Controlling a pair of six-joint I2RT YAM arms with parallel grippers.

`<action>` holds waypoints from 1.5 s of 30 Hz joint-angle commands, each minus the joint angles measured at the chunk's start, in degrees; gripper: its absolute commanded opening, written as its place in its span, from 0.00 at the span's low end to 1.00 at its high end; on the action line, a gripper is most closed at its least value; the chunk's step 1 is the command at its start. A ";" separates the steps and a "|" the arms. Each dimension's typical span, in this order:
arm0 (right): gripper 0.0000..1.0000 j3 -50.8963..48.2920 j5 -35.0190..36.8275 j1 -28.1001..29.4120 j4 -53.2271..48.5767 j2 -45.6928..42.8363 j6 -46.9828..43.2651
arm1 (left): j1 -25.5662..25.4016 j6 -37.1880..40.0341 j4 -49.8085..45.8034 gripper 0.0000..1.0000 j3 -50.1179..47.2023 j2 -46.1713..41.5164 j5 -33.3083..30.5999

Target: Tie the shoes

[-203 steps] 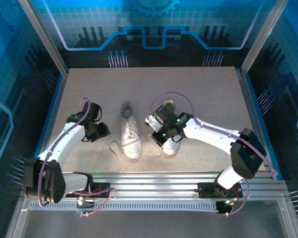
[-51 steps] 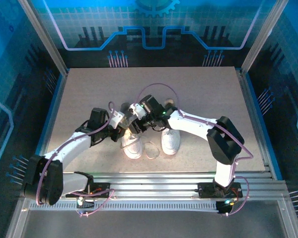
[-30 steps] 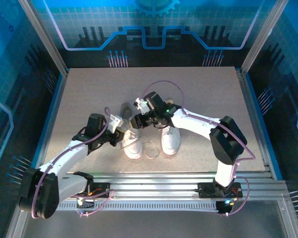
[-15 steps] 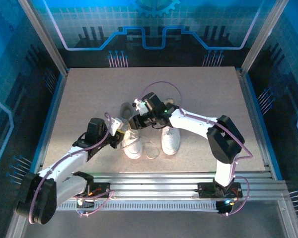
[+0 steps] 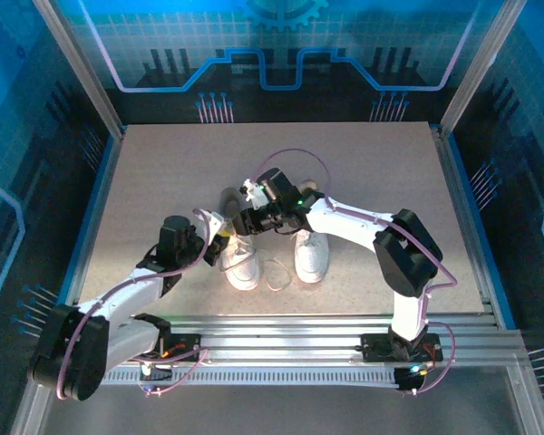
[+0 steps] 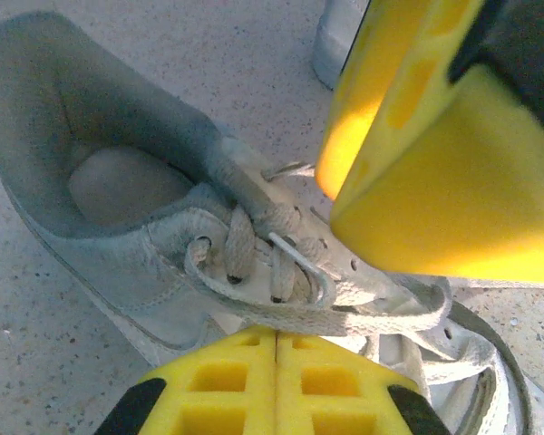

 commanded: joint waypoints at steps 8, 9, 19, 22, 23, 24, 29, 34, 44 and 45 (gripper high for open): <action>0.36 2.12 0.50 -0.65 -0.06 0.21 3.44 | -1.76 1.31 -0.43 0.00 -1.43 -5.50 0.62; 0.36 2.01 0.43 -0.65 -0.01 0.17 3.80 | -2.08 1.58 -0.90 0.00 -1.46 -6.20 0.48; 0.36 0.89 -0.51 0.42 1.77 0.21 7.40 | -2.68 2.33 -0.47 0.00 -0.99 -3.59 -1.13; 0.35 0.29 -0.88 0.49 3.02 0.03 8.36 | -2.68 2.42 0.13 0.00 -0.96 -2.60 -1.44; 0.36 0.16 -0.88 0.62 3.41 -0.05 8.61 | -2.68 2.42 0.43 0.00 -0.94 -2.35 -1.37; 0.36 0.14 -0.89 0.62 3.65 0.00 8.86 | -2.68 2.42 0.60 0.00 -0.99 -2.09 -1.28; 0.36 0.77 -1.04 0.83 3.38 0.68 8.98 | -2.68 2.26 1.14 0.00 -1.13 -2.10 -1.20; 0.36 1.76 -0.67 0.96 1.86 2.43 8.72 | -2.68 2.24 1.24 0.00 -1.29 -2.74 -1.26; 0.14 2.44 -2.30 0.97 4.95 3.82 9.78 | -2.68 2.42 1.22 0.00 -1.20 -2.99 -1.37; 0.10 2.44 -2.22 0.95 5.19 3.53 9.49 | -2.68 2.50 1.24 0.00 -1.19 -3.02 -1.43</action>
